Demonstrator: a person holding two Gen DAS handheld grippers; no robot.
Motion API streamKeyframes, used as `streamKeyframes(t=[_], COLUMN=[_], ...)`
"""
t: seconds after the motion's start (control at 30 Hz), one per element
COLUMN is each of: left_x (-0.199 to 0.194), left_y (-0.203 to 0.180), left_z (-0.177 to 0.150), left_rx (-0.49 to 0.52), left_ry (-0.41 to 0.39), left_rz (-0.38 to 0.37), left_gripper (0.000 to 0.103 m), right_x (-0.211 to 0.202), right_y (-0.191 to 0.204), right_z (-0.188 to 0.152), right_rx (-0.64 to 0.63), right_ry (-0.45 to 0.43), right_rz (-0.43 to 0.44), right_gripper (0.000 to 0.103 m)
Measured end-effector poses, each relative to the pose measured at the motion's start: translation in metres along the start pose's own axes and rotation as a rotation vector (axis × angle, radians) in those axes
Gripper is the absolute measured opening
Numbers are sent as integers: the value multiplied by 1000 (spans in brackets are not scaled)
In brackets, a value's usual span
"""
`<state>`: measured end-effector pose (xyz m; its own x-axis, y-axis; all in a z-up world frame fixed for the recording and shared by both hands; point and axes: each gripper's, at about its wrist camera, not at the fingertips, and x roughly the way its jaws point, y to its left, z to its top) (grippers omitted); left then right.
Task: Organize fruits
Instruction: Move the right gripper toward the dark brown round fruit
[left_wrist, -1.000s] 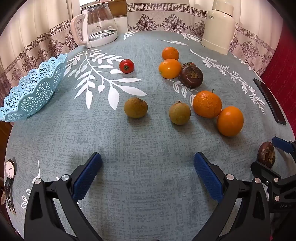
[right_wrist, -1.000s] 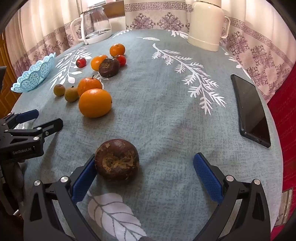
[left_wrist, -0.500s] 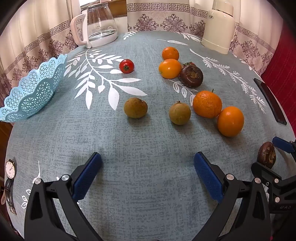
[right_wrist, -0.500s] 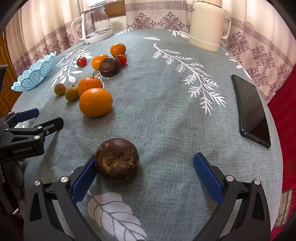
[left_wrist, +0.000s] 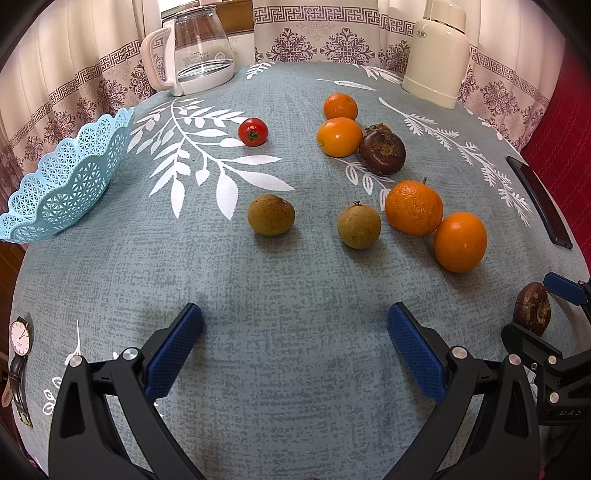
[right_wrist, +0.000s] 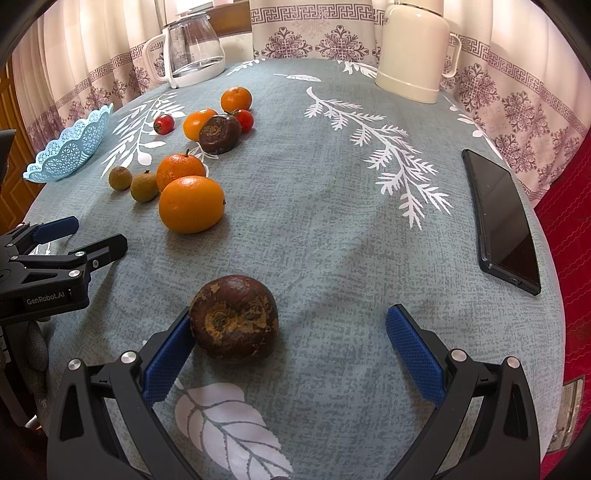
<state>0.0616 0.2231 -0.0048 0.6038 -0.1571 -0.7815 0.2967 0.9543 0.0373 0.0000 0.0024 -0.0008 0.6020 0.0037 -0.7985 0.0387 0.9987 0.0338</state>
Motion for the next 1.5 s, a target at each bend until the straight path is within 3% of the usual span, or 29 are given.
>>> streamKeyframes(t=[0.77, 1.5], left_x=[0, 1], left_y=[-1, 1], left_z=[0, -1], left_rx=[0, -3], left_ry=[-1, -5], left_rz=[0, -4], left_gripper=[101, 101], right_x=[-13, -26], right_y=[-3, -5], right_z=[5, 7], right_rx=[33, 43], right_ry=[-49, -95], right_rz=[77, 94], right_gripper=[98, 98])
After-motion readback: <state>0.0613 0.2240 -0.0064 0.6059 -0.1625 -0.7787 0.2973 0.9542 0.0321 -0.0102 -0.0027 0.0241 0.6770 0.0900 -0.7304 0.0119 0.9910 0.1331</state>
